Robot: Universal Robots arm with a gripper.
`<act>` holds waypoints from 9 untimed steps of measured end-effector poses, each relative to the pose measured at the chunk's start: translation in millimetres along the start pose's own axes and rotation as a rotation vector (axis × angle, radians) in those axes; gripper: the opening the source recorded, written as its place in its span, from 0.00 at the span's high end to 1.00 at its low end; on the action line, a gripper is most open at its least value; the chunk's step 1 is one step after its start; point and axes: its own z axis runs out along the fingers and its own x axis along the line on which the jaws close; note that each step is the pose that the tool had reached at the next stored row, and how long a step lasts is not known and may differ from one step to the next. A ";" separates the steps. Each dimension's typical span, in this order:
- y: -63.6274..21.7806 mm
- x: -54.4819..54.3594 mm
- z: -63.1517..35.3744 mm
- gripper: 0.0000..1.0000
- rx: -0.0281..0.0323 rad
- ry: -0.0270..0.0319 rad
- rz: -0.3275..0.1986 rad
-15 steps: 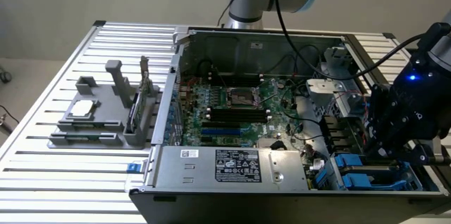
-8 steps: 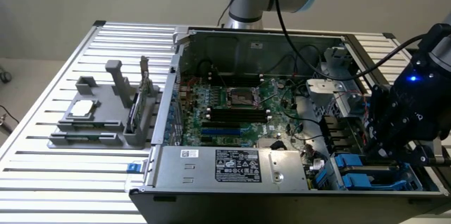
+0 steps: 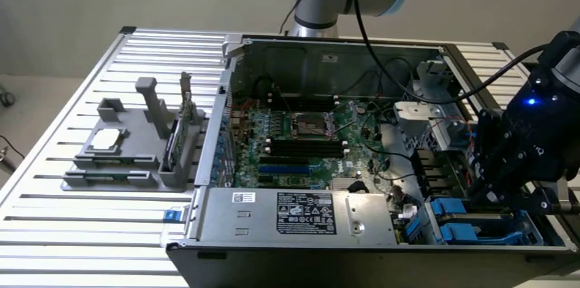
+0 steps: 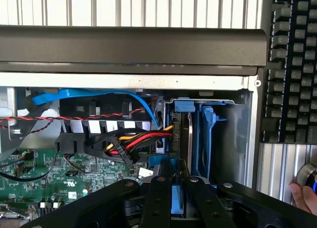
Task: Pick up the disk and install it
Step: 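Insert the second disk wire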
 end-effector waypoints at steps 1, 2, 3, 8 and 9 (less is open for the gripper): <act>0.0 -0.1 0.1 0.84 0.0000 0.0001 0.000; 0.0 -0.1 0.2 0.84 0.0000 0.0001 0.000; 0.0 -0.3 0.4 0.84 0.0000 0.0001 0.000; 0.3 -0.9 1.1 0.84 0.0000 0.0005 0.000; 0.3 -1.0 1.4 0.84 0.0000 0.0009 0.000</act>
